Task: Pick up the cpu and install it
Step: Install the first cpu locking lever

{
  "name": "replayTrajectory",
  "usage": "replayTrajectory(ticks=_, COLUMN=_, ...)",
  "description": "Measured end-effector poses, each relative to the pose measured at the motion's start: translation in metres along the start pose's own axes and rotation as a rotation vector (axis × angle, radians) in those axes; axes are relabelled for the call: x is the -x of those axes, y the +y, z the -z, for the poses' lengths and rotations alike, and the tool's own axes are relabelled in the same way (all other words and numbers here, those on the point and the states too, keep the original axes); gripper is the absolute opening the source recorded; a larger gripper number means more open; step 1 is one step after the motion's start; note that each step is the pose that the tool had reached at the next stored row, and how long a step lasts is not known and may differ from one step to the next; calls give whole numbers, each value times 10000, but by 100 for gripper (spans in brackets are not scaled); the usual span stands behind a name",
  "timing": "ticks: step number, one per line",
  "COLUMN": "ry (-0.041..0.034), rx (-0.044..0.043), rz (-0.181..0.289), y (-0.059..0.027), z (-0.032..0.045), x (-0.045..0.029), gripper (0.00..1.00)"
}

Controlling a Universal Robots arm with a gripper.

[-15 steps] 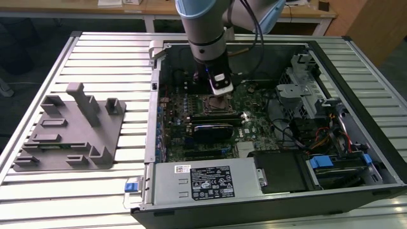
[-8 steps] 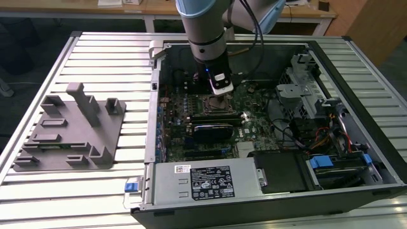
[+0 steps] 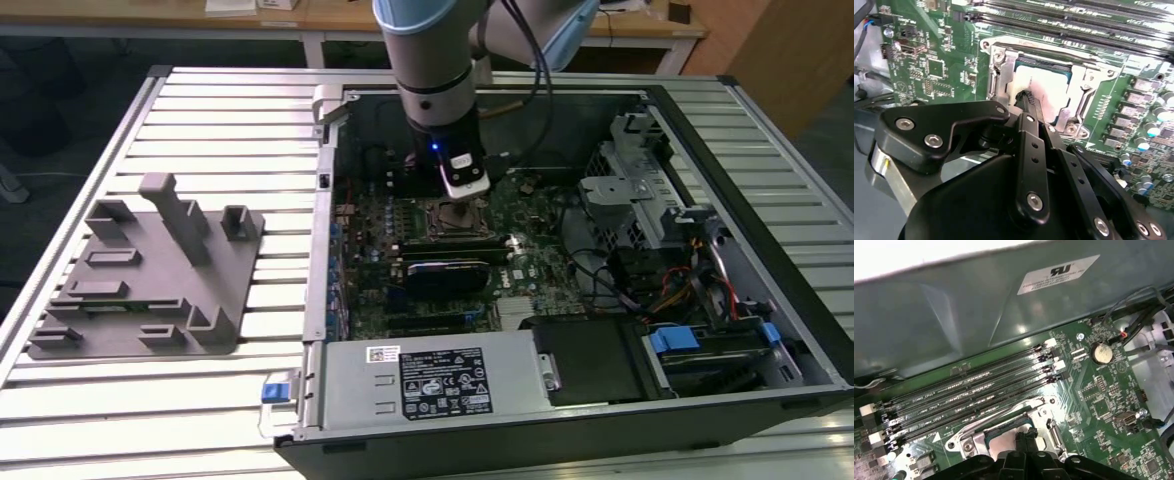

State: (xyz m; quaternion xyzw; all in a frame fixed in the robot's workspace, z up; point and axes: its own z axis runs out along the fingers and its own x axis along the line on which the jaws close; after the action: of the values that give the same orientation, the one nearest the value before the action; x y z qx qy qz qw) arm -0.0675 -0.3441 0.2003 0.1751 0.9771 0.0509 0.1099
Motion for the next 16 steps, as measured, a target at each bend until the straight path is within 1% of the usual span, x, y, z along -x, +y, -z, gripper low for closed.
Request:
replayTrajectory(ticks=2, ry=122, rx=-120, rz=7, y=1, z=-2, x=4, gripper=11)
replayTrajectory(ticks=3, ry=200, rx=-178, rz=7, y=2, z=-3, x=6, gripper=11)
replayTrajectory(ticks=4, ry=278, rx=-220, rz=4, y=3, z=-4, x=8, gripper=11)
replayTrajectory(ticks=5, ry=328, rx=-245, rz=3, y=3, z=-4, x=9, gripper=11)
replayTrajectory(ticks=6, ry=347, rx=-255, rz=3, y=3, z=-3, x=10, gripper=11)
replayTrajectory(ticks=7, ry=350, rx=-256, rz=2, y=3, z=-3, x=9, gripper=11)
replayTrajectory(ticks=13, ry=353, rx=-255, rz=2, y=3, z=-4, x=10, gripper=11)
replayTrajectory(ticks=16, ry=353, rx=-257, rz=2, y=6, z=17, x=14, gripper=11)
